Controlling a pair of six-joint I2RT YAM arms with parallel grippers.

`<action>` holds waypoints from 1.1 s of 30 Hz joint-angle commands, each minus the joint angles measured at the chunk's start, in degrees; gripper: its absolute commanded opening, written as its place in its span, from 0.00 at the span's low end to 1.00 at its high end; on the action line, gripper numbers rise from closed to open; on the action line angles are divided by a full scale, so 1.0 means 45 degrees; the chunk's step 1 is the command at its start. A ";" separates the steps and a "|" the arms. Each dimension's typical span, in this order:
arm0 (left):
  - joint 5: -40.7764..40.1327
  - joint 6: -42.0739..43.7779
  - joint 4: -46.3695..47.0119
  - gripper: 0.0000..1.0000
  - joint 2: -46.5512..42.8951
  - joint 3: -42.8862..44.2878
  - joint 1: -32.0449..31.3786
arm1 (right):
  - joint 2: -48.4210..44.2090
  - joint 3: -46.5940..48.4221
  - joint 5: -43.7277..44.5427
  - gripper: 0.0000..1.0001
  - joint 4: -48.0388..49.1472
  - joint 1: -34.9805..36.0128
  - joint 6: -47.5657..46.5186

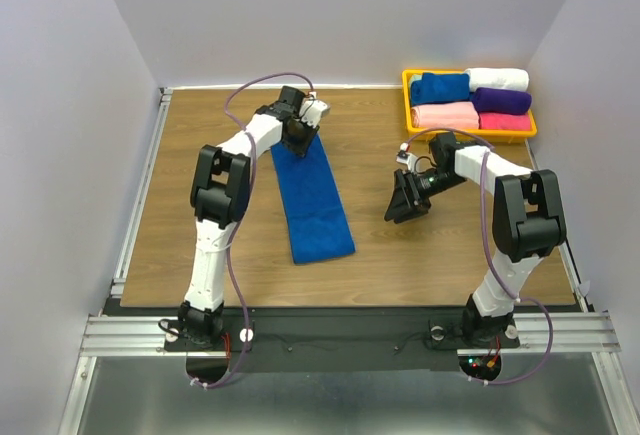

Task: Roll the towels
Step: Fold the towel

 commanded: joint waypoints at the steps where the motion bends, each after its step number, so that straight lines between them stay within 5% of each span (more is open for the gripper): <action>1: 0.0894 0.0866 -0.0768 0.31 0.1182 0.2066 -0.0003 | -0.0519 -0.0010 -0.0056 0.62 0.0229 -0.0066 0.0019; 11: 0.1170 0.1961 -0.1648 0.32 0.3000 0.4744 -0.0881 | -0.0324 0.0107 -0.0271 0.63 0.0229 -0.0047 0.0078; 16: 0.1053 0.1220 -0.1201 0.46 0.2028 0.4981 -0.1038 | -0.0947 0.0613 0.0215 0.65 0.0171 -0.0066 0.0059; 19: 0.0448 0.1063 -0.0460 0.70 0.0077 0.4142 -0.0980 | -0.1592 0.1628 0.1094 0.70 0.0132 -0.0047 0.0156; 21: 0.0155 0.1063 0.0010 0.99 -0.1719 0.3325 -0.0941 | -0.2098 0.2391 0.1777 0.72 -0.0063 -0.0066 0.0234; 27: 0.1616 -0.0145 0.0536 0.99 -0.6328 0.1449 -0.0044 | -0.2940 0.3271 0.3107 0.73 -0.0882 -0.0047 -0.0233; 30: 0.3082 -0.0831 0.2545 0.99 -0.9588 -0.1788 0.1185 | -0.3253 0.2767 0.2874 0.73 -0.1158 -0.0066 -0.0293; 33: 0.2827 0.2176 0.2006 0.99 -1.2383 -0.4233 0.1325 | -0.3429 0.2277 0.2464 0.72 -0.1158 -0.0066 -0.0292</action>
